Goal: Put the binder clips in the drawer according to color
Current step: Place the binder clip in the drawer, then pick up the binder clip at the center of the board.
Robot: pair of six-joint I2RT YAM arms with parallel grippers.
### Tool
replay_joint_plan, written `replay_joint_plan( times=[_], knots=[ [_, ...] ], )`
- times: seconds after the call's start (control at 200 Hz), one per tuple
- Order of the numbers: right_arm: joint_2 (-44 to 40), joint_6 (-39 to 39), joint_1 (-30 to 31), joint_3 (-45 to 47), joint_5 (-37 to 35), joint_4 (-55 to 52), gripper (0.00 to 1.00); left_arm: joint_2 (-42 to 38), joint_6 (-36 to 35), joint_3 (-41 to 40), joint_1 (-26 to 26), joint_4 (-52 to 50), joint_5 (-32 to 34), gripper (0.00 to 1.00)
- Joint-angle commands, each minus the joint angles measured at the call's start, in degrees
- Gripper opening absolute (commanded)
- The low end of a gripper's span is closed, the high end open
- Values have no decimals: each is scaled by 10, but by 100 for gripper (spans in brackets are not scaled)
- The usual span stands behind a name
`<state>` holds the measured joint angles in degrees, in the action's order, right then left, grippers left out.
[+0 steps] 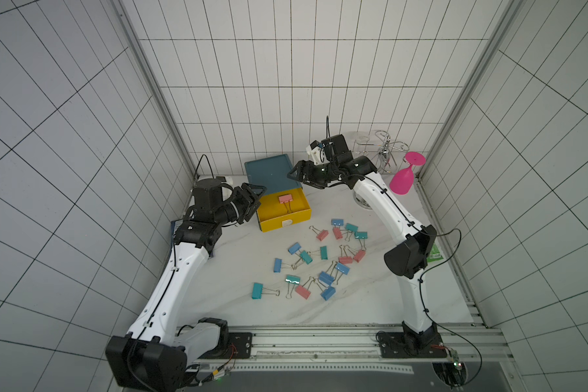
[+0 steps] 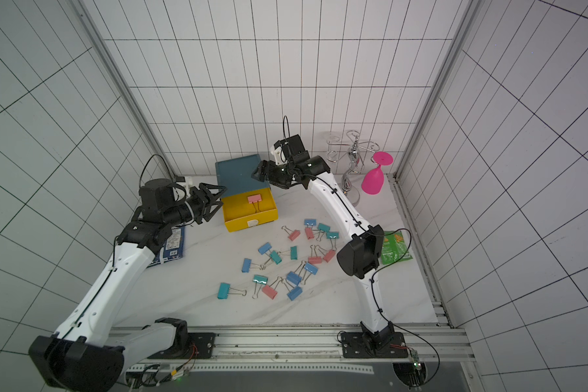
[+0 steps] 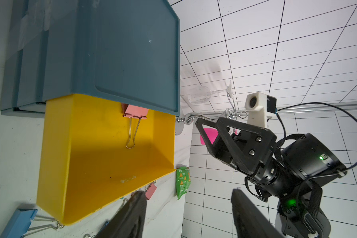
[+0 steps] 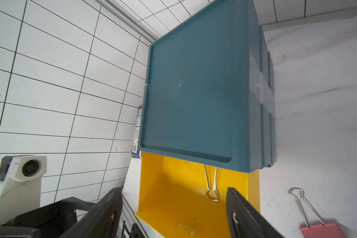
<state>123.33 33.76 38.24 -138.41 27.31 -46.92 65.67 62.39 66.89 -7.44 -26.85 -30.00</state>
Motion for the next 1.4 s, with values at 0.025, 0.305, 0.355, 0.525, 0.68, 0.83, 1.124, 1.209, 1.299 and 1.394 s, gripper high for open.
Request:
replay_joint_plan(
  times=[0.025, 0.305, 0.355, 0.525, 0.68, 0.83, 1.124, 1.209, 1.299, 1.394],
  knots=[
    [-45, -47, -7, 5, -61, -60, 79, -4, -68, 43, 1, -74, 25, 69],
    [-228, -60, -53, 282, -186, -116, 72, -35, -177, 67, -94, -239, 154, 68],
    [-267, -58, -63, 347, -205, -115, 73, -45, -177, 60, -127, -257, 181, 68],
    [-385, -44, -116, 577, -221, -69, 76, -94, -101, 9, -243, -313, 259, 67],
    [-417, -38, -174, 703, -193, -5, 72, -134, 11, -44, -352, -333, 333, 66],
    [-374, -41, -194, 735, -203, 25, 61, -143, 61, -54, -403, -368, 361, 66],
    [-283, -63, -207, 717, -202, 43, 51, -139, 74, -56, -414, -333, 343, 65],
    [-256, -72, -207, 706, -181, 46, 47, -137, 59, -51, -414, -331, 338, 65],
    [-235, -83, -207, 698, -173, 68, 43, -145, 48, -55, -414, -332, 346, 65],
    [-203, -88, -207, 678, -171, 59, 38, -169, 59, -76, -414, -320, 353, 65]
  ],
)
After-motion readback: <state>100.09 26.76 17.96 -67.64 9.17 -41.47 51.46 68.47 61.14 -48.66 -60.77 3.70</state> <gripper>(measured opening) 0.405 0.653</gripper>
